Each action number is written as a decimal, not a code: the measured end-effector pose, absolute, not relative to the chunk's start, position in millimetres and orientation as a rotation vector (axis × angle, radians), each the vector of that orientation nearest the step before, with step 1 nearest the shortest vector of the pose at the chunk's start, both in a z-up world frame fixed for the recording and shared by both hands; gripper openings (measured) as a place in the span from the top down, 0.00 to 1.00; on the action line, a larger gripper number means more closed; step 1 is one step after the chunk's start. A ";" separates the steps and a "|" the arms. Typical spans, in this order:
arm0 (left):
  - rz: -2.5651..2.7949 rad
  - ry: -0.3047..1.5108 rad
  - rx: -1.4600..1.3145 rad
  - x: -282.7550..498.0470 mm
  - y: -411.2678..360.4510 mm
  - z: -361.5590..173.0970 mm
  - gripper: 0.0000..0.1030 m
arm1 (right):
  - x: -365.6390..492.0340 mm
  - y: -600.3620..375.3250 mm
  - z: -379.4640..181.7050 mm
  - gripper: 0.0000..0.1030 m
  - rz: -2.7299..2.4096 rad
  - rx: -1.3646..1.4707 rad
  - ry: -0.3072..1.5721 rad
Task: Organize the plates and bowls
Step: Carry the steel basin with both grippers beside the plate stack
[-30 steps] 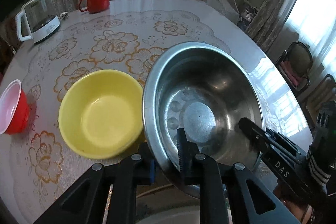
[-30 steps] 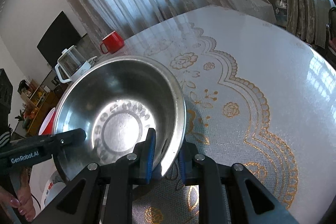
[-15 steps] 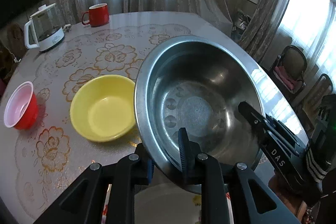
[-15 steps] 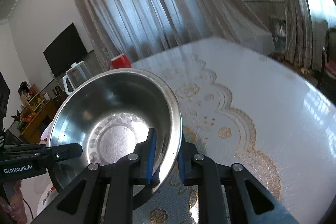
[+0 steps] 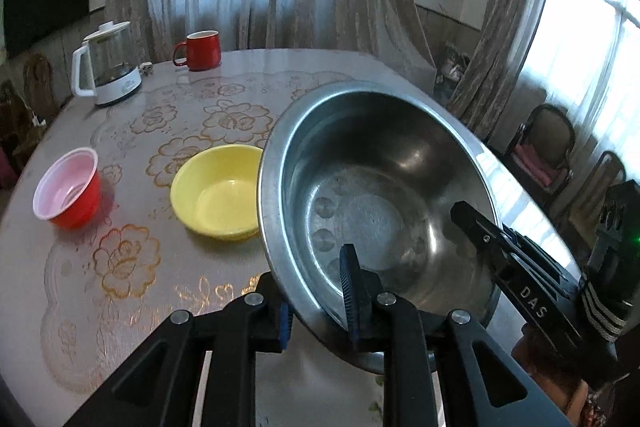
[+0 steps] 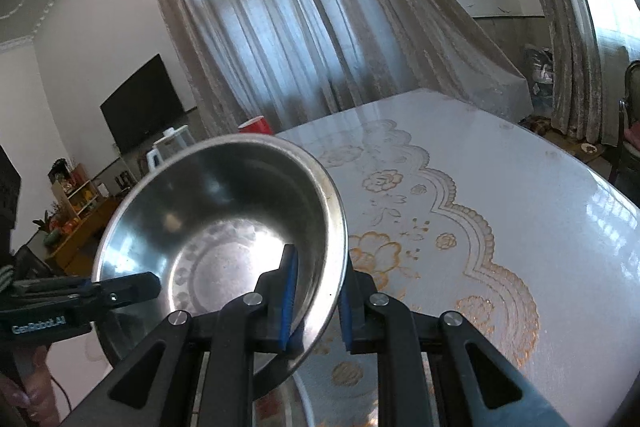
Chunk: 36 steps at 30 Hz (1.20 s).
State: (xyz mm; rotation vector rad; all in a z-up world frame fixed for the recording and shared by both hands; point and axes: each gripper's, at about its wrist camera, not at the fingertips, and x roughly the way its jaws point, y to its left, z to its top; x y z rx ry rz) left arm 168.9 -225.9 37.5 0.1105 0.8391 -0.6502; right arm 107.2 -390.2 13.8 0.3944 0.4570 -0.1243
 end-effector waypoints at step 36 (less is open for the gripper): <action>-0.455 0.703 -0.040 105.8 -52.9 42.3 0.77 | 72.3 -246.8 53.1 0.81 0.132 0.350 0.501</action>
